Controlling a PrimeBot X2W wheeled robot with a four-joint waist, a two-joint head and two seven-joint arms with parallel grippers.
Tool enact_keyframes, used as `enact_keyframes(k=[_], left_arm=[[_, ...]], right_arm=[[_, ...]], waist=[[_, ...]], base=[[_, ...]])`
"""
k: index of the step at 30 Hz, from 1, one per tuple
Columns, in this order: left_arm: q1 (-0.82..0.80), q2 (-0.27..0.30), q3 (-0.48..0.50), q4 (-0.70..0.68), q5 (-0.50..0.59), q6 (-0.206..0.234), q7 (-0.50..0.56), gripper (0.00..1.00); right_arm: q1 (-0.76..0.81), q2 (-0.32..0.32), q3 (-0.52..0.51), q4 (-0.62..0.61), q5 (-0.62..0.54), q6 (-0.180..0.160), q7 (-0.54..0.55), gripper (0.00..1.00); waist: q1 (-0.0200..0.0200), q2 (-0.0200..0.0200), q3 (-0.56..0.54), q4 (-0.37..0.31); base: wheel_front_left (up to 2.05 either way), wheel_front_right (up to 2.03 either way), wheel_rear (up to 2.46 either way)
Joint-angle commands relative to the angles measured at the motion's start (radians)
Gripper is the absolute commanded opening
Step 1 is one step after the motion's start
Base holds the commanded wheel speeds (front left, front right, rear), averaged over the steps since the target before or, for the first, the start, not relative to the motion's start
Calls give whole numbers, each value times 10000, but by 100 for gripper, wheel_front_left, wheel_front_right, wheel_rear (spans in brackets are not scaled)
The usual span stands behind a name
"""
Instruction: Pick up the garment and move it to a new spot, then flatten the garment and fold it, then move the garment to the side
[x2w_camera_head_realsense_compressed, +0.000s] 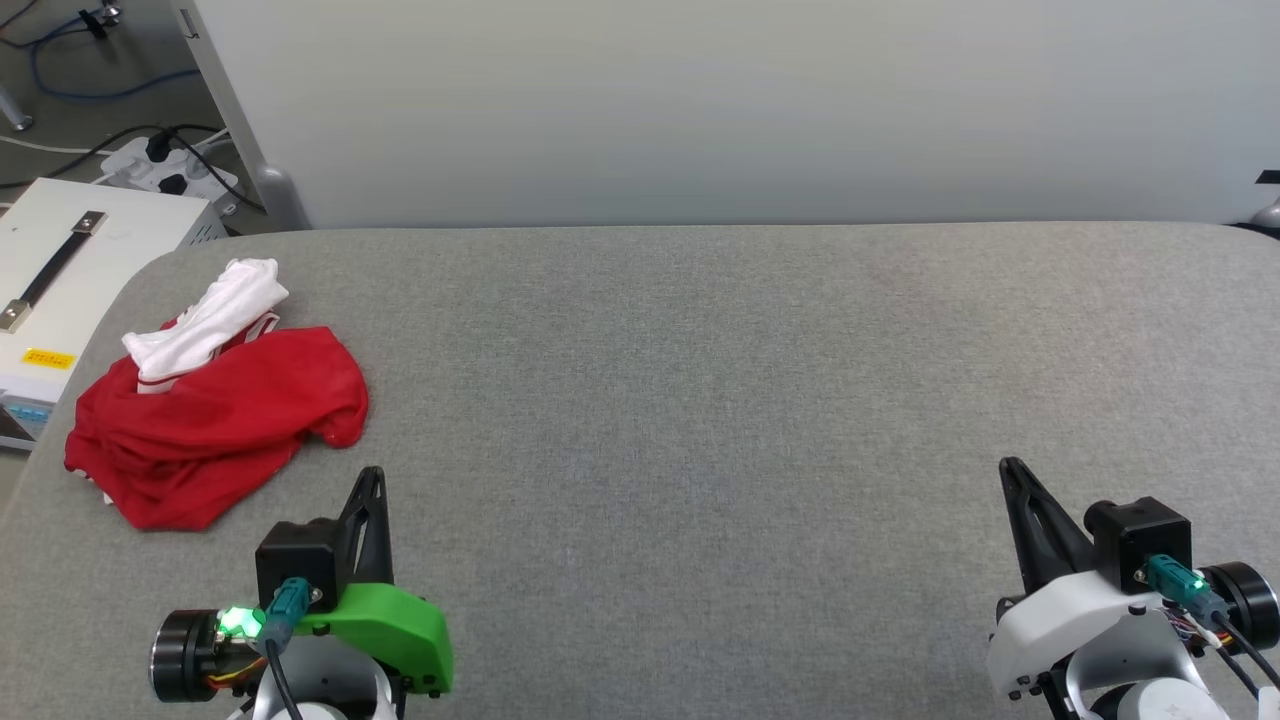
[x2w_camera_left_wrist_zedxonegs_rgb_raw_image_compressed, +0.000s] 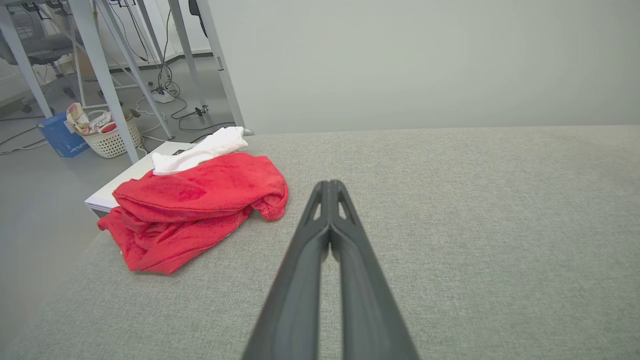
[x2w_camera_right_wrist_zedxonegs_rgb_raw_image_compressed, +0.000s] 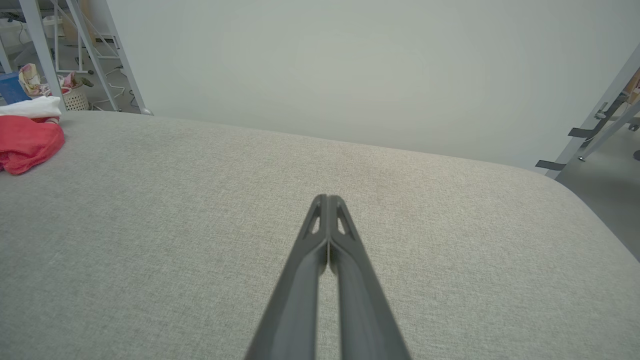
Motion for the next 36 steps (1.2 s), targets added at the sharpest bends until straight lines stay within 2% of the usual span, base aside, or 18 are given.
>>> enact_keyframes(k=[1,36], left_arm=[[-170,-43,12,-22,95,34,-7,0],[-170,-43,12,-22,95,34,-7,0]], right_arm=[[-164,15,11,-49,-97,-9,28,0],[-164,15,11,-49,-97,-9,28,0]], waist=[[0,0,0,0],[0,0,0,0]], base=[[0,0,0],[0,0,0]])
